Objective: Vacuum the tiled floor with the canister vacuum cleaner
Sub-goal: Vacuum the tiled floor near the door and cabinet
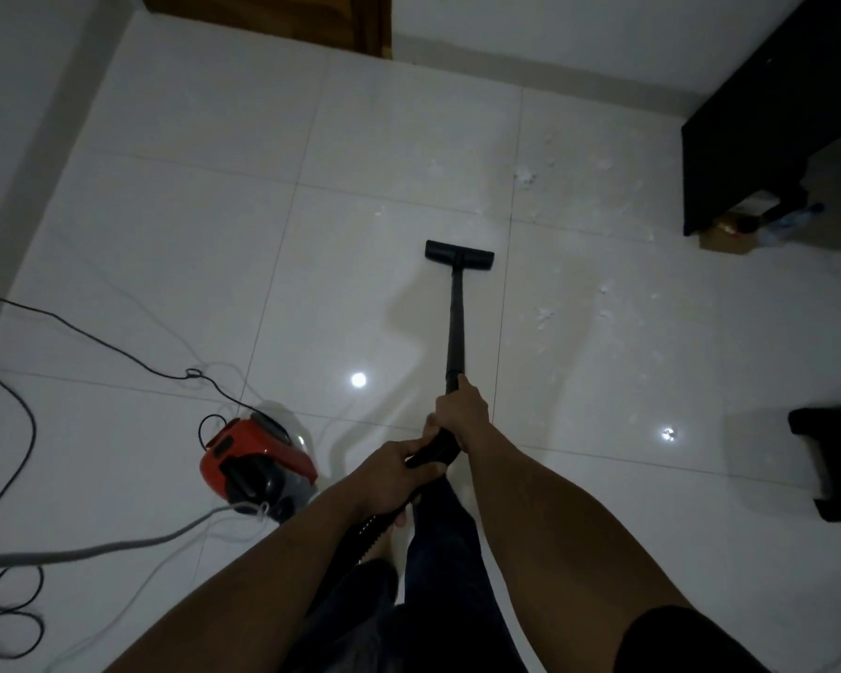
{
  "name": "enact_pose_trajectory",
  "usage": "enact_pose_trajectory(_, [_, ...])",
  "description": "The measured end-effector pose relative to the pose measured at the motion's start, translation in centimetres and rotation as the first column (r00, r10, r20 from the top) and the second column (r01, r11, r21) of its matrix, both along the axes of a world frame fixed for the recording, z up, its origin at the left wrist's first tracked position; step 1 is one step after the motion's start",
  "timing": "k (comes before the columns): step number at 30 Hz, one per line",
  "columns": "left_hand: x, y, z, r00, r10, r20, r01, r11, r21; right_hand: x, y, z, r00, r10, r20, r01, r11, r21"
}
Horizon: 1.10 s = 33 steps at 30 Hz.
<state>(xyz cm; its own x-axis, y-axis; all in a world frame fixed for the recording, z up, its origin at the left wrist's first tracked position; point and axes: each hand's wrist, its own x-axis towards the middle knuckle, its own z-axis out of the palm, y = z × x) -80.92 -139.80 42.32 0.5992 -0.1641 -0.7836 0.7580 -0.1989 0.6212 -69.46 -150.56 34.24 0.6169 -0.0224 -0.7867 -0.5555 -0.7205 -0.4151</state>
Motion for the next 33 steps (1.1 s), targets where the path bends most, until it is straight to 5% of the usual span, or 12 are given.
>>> enact_pose_trajectory(9, [11.4,1.2,-0.1,0.993,0.105,-0.047,-0.104,0.994,0.021,12.4,2.9,-0.2,0.992,0.130,-0.007,-0.130,0.991,0.021])
enact_pose_trajectory(18, [22.6,3.4,0.2,0.983,0.170,-0.065,-0.165,0.983,0.076,23.8,6.2,-1.0,0.997,0.078,-0.014,-0.077,0.996,0.046])
enact_pose_trajectory(33, [37.0,11.4,0.4,0.988,0.109,0.107,-0.119,0.988,0.096,38.3,13.8,-1.5,0.999,0.050,0.018,-0.049,0.999,-0.015])
